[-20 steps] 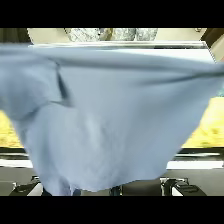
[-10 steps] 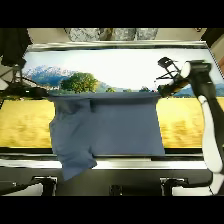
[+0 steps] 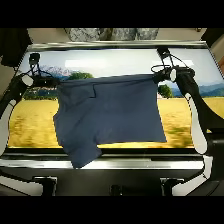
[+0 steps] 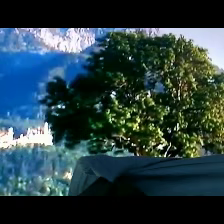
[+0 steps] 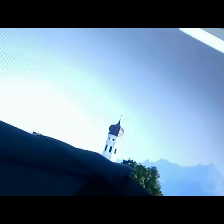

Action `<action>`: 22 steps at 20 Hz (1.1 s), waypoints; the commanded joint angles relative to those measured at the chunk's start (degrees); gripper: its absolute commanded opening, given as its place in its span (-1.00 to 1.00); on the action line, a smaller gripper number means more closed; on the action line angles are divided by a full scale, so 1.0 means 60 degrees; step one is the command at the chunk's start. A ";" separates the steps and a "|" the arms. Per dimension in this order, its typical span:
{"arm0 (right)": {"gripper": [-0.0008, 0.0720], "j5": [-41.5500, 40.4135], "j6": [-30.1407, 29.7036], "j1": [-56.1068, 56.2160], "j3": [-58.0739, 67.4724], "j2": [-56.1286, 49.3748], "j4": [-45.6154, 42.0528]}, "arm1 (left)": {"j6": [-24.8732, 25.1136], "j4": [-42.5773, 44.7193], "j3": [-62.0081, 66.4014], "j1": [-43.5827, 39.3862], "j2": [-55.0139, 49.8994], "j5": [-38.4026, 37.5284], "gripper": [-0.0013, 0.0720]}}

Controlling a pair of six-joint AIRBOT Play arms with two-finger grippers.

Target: Fold the shirts.

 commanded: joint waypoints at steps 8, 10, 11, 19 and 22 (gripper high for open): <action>-0.86 0.3293 -0.0554 -0.0004 0.0044 0.0546 -0.0025 | -0.0306 0.0171 0.0262 -0.0321 0.0616 -0.3377 -0.88; -0.86 0.4838 -0.1308 -0.0102 0.0022 0.0568 0.0109 | -0.0594 0.0397 0.0189 -0.0270 0.0627 -0.5847 -0.88; -0.86 0.5034 -0.1319 -0.0237 -0.0055 0.0568 0.0466 | -0.0634 0.0474 -0.0055 -0.0262 0.0608 -0.6382 -0.88; -0.86 0.7493 -0.2164 -0.0831 -0.0310 0.0153 0.1676 | -0.0911 -0.0036 -0.1523 -0.0284 0.0583 -0.6495 -0.87; -0.86 0.7858 -0.2167 -0.0823 -0.0324 -0.0076 0.2087 | -0.0962 -0.0033 -0.1523 -0.0270 0.0579 -0.6634 -0.87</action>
